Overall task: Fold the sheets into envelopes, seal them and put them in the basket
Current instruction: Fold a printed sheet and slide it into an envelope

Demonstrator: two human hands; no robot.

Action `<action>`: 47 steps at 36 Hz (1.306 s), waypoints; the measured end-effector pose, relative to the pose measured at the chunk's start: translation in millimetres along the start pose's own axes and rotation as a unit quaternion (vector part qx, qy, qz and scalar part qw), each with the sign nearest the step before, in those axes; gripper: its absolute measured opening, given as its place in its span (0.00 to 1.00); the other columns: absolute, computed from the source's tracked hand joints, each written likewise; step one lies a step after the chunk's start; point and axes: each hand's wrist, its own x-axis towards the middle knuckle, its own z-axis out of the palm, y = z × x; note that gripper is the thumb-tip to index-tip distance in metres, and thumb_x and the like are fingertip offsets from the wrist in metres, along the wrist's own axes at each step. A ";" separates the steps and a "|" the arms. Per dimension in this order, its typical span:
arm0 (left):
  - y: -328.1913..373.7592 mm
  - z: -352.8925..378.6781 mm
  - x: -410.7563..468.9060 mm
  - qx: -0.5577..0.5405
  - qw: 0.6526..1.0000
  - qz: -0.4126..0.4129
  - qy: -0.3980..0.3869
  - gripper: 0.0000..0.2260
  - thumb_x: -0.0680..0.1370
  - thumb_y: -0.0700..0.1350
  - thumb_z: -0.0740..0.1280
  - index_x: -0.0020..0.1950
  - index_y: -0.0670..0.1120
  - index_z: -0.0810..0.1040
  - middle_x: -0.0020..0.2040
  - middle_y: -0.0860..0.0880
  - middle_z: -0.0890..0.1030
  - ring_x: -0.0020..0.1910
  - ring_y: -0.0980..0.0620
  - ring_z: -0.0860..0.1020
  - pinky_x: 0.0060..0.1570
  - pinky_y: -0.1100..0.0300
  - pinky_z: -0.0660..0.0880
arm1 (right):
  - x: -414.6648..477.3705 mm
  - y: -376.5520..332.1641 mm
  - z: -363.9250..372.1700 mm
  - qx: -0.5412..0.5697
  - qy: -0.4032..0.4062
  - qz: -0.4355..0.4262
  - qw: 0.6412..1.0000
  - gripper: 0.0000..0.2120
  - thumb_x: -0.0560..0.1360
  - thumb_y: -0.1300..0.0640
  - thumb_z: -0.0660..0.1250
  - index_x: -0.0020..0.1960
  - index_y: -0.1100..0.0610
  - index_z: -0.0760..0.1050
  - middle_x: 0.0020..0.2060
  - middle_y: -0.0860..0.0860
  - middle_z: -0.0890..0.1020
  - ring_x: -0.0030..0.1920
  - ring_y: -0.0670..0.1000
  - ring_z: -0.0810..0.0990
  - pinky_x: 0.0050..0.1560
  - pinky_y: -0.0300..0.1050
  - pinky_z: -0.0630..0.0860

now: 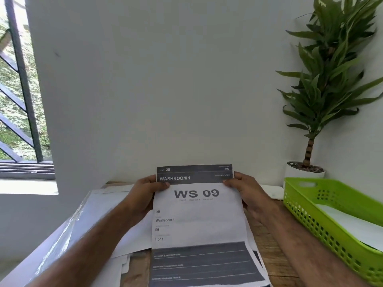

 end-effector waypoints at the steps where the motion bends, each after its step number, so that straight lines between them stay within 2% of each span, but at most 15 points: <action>1: 1.1 -0.9 -0.1 -0.013 1.000 -0.007 0.000 0.13 0.78 0.33 0.63 0.61 0.37 0.80 0.56 0.35 0.84 0.58 0.31 0.80 0.64 0.33 0.72 | 0.2 -0.4 -0.7 0.000 0.001 -0.001 1.000 0.13 0.76 0.65 0.66 0.56 0.56 0.84 0.52 0.57 0.87 0.53 0.61 0.85 0.53 0.54 0.80; 5: 4.8 -2.8 -0.6 -0.056 0.998 -0.020 0.011 0.17 0.76 0.32 0.60 0.63 0.37 0.79 0.57 0.34 0.83 0.59 0.31 0.79 0.67 0.34 0.69 | 0.8 -3.1 -4.8 0.036 -0.018 0.007 0.999 0.13 0.75 0.64 0.66 0.55 0.54 0.85 0.56 0.61 0.85 0.55 0.63 0.82 0.58 0.61 0.75; 9: 4.3 -5.1 0.6 -0.060 0.998 -0.009 0.021 0.16 0.76 0.33 0.62 0.62 0.35 0.79 0.59 0.31 0.81 0.61 0.27 0.76 0.67 0.32 0.65 | 1.2 -4.9 -9.9 0.064 -0.031 0.006 0.997 0.12 0.77 0.64 0.66 0.57 0.58 0.84 0.59 0.64 0.82 0.53 0.62 0.81 0.54 0.58 0.75; 13: 5.0 -2.6 -3.2 -0.015 1.000 0.008 -0.018 0.14 0.74 0.38 0.72 0.59 0.37 0.82 0.56 0.33 0.83 0.59 0.27 0.78 0.65 0.34 0.69 | -2.3 -3.8 -7.9 0.032 -0.051 0.006 0.998 0.11 0.76 0.57 0.72 0.57 0.57 0.84 0.56 0.62 0.85 0.58 0.67 0.82 0.62 0.66 0.73; 15: 5.1 0.6 -6.0 0.008 0.999 0.016 -0.031 0.15 0.73 0.38 0.73 0.58 0.35 0.82 0.54 0.34 0.84 0.56 0.30 0.81 0.63 0.35 0.73 | -5.0 -3.3 -6.1 0.018 -0.061 0.015 0.998 0.12 0.75 0.59 0.73 0.57 0.61 0.84 0.53 0.62 0.86 0.57 0.66 0.83 0.63 0.65 0.76; 18: 6.5 2.7 -8.2 0.041 0.998 0.030 -0.032 0.11 0.75 0.37 0.72 0.56 0.35 0.82 0.52 0.34 0.85 0.52 0.32 0.83 0.59 0.36 0.77 | -7.4 -3.6 -4.8 -0.002 -0.065 0.015 0.998 0.12 0.74 0.60 0.74 0.56 0.62 0.84 0.52 0.61 0.86 0.55 0.65 0.84 0.63 0.64 0.77; 22: 12.4 0.0 -7.5 0.063 0.997 0.036 -0.027 0.10 0.76 0.36 0.70 0.57 0.35 0.82 0.52 0.35 0.85 0.48 0.38 0.85 0.49 0.47 0.82 | -6.9 -8.0 -5.0 -0.009 -0.047 -0.008 0.999 0.09 0.74 0.61 0.74 0.54 0.59 0.85 0.51 0.60 0.87 0.55 0.65 0.84 0.62 0.67 0.76; 27: 14.5 -7.1 -5.2 0.023 0.999 0.016 -0.039 0.11 0.78 0.33 0.65 0.59 0.38 0.82 0.54 0.36 0.85 0.49 0.39 0.84 0.50 0.46 0.81 | -6.6 -11.4 -2.7 0.020 -0.043 -0.019 0.999 0.10 0.76 0.65 0.70 0.57 0.59 0.84 0.53 0.61 0.86 0.53 0.61 0.85 0.60 0.62 0.78; 31: 15.4 -9.9 -4.2 -0.034 0.998 0.003 -0.052 0.15 0.79 0.32 0.60 0.59 0.40 0.82 0.55 0.37 0.85 0.46 0.42 0.85 0.41 0.51 0.83 | -6.2 -13.5 -5.2 0.050 -0.048 -0.013 0.998 0.13 0.78 0.68 0.65 0.57 0.59 0.84 0.54 0.60 0.86 0.56 0.63 0.83 0.62 0.62 0.76; 34: 14.1 -10.8 -2.5 -0.065 0.997 -0.001 -0.049 0.15 0.77 0.33 0.60 0.52 0.43 0.85 0.53 0.39 0.85 0.46 0.40 0.84 0.46 0.50 0.79 | -8.3 -15.4 -5.0 0.071 -0.049 -0.014 0.996 0.13 0.78 0.68 0.64 0.55 0.59 0.84 0.54 0.60 0.86 0.53 0.60 0.84 0.57 0.57 0.78; 37: 15.2 -11.3 -2.1 -0.073 0.997 -0.004 -0.030 0.16 0.74 0.37 0.57 0.41 0.45 0.85 0.44 0.41 0.83 0.38 0.44 0.80 0.38 0.56 0.71 | -9.5 -16.1 -6.9 0.094 -0.041 -0.012 0.995 0.14 0.78 0.64 0.61 0.49 0.58 0.85 0.49 0.59 0.85 0.46 0.56 0.84 0.47 0.51 0.77; 41: 15.7 -11.2 -2.6 -0.084 0.996 -0.017 -0.037 0.18 0.75 0.43 0.53 0.43 0.40 0.82 0.40 0.40 0.82 0.30 0.44 0.80 0.28 0.62 0.72 | -4.5 -10.7 -14.4 0.139 -0.036 0.023 0.989 0.21 0.75 0.55 0.56 0.50 0.63 0.85 0.48 0.66 0.76 0.45 0.64 0.72 0.42 0.50 0.71; 43: 16.8 -8.9 -2.3 -0.056 0.998 -0.002 -0.034 0.13 0.75 0.48 0.61 0.45 0.42 0.82 0.44 0.40 0.81 0.35 0.43 0.80 0.33 0.59 0.74 | -5.3 -11.9 -10.7 0.126 -0.046 0.026 0.991 0.20 0.73 0.48 0.62 0.52 0.61 0.85 0.49 0.64 0.75 0.47 0.63 0.69 0.42 0.50 0.69; 45: 16.2 -6.0 -2.3 -0.013 0.999 0.014 -0.032 0.12 0.70 0.49 0.72 0.49 0.43 0.82 0.48 0.37 0.81 0.40 0.41 0.81 0.40 0.54 0.75 | -5.4 -11.5 -6.4 0.072 -0.044 0.016 0.996 0.19 0.68 0.44 0.75 0.50 0.57 0.86 0.46 0.59 0.82 0.46 0.60 0.76 0.46 0.52 0.72; 47: 13.6 -3.6 -2.7 0.018 0.999 0.023 -0.020 0.18 0.65 0.43 0.77 0.54 0.43 0.81 0.49 0.36 0.82 0.42 0.40 0.82 0.45 0.48 0.78 | -4.8 -9.0 -2.7 0.021 -0.033 -0.010 0.999 0.18 0.64 0.49 0.82 0.51 0.55 0.85 0.48 0.57 0.86 0.46 0.58 0.82 0.50 0.57 0.76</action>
